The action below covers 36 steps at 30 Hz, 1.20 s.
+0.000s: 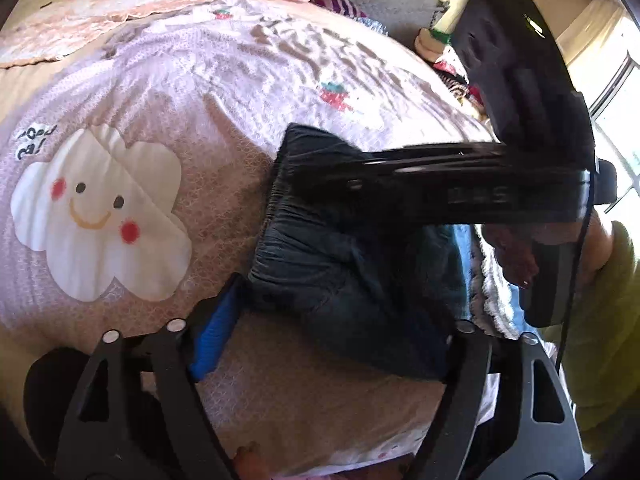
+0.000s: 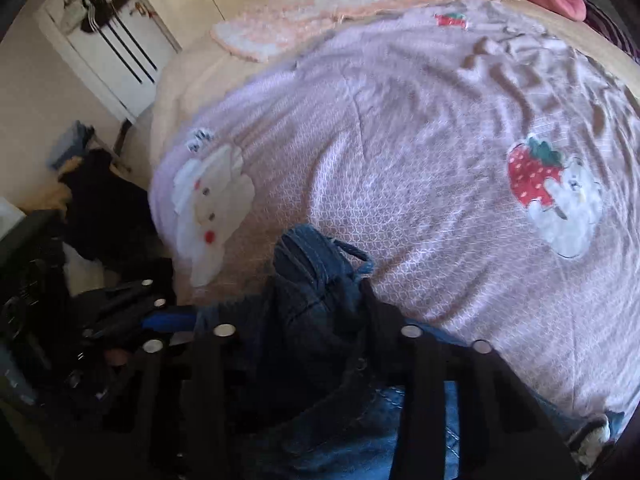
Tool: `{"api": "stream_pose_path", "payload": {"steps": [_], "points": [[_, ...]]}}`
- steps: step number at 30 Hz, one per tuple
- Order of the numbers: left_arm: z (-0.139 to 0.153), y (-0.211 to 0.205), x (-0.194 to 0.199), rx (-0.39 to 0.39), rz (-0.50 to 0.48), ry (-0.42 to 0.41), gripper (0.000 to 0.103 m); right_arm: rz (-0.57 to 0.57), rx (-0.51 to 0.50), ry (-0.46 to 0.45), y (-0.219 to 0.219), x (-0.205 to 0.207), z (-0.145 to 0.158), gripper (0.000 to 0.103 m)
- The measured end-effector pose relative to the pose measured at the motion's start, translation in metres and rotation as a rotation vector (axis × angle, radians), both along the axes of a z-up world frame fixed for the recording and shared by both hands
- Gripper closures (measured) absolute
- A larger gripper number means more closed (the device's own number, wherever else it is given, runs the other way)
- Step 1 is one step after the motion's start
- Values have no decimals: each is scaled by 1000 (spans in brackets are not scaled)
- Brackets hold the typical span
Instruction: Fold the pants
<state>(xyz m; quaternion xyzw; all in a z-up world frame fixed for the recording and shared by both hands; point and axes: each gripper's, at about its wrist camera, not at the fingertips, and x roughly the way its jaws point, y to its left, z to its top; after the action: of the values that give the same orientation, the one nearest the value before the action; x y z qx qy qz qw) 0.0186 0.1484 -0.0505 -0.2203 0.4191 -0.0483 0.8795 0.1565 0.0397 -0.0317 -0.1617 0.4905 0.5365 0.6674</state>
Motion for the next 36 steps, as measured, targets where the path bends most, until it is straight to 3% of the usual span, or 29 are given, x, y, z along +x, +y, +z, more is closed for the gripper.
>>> {"api": "stream_pose_path", "payload": {"steps": [7,12,13,14,15,18,25,28,31,34,36], "points": [[20,-12,4,-68,-37,-76,19,-19,241,33,-67,2,54,70],[34,-33,21,-259,-133,-112,19,-30,334,-9,-115,0,79,70],[36,-40,25,-298,-167,-115,22,-35,348,-21,-128,0,83,70],[38,-47,29,-322,-191,-114,37,-39,354,-28,-136,0,85,70],[39,-55,34,-350,-218,-107,46,-47,362,-38,-146,0,87,70],[41,-79,45,-431,-269,-78,59,-73,370,-65,-174,1,89,70],[44,-138,52,-348,-332,-65,59,-143,402,-74,-232,9,78,65],[41,-150,53,-297,-304,-55,59,-205,405,-62,-250,13,69,52],[41,-155,47,-295,-281,-107,54,-273,463,-38,-276,11,64,39],[49,-170,43,-254,-351,-150,51,-363,483,-17,-303,6,57,32],[50,-189,36,-248,-452,-157,45,-413,491,7,-318,2,51,30]]}}
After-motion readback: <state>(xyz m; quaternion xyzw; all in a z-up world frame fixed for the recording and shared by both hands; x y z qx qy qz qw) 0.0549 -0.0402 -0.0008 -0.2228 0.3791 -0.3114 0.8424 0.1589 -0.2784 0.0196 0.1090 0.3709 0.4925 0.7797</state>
